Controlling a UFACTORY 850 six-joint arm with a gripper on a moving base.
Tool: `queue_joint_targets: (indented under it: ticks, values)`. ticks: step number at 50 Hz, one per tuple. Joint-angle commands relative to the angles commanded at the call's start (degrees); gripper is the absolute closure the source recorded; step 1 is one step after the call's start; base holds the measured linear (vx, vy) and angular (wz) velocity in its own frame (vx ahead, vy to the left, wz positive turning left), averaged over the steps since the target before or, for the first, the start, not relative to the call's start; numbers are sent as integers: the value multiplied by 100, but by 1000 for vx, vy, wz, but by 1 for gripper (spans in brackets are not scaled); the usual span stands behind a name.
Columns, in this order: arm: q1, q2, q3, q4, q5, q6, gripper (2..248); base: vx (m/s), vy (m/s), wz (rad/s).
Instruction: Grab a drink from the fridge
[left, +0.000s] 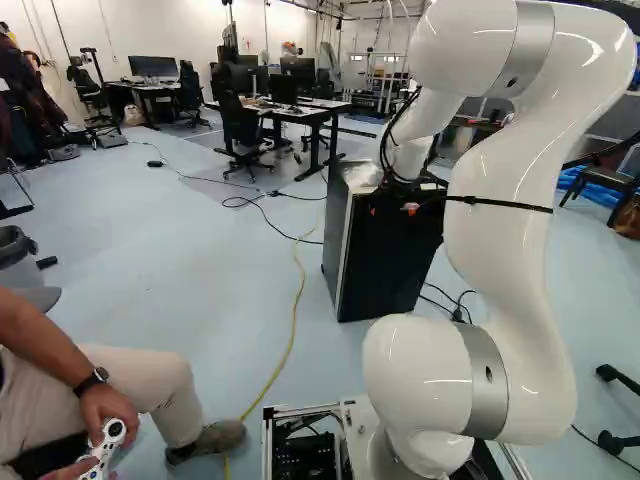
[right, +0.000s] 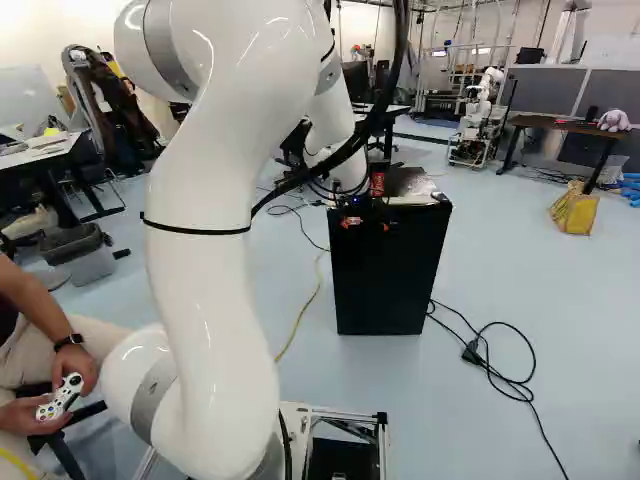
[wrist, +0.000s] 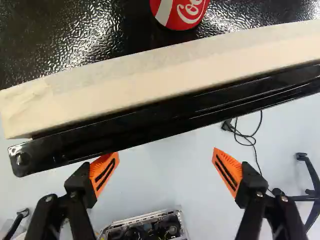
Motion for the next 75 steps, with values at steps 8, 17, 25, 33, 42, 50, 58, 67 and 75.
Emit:
queue_joint_targets:
  ticks: [8,17,25,33,42,50,58,67,75]
  values:
    - [-5,76,103,0,0,0,3,0,0,0]
    - [-23,229,310,0,33,0,3,0,0,0]
    - [-42,403,541,0,185,0,3,0,0,0]
    - [-59,587,782,0,406,0,3,0,0,0]
    - [-78,801,1054,0,776,0,3,0,0,0]
    - [-96,996,1297,0,1176,0,3,0,0,0]
    - [-114,1197,1541,0,1600,0,3,0,0,0]
    - [-137,1430,1816,0,2092,0,3,0,0,0]
    - [-177,1634,2050,0,2532,0,3,0,0,0]
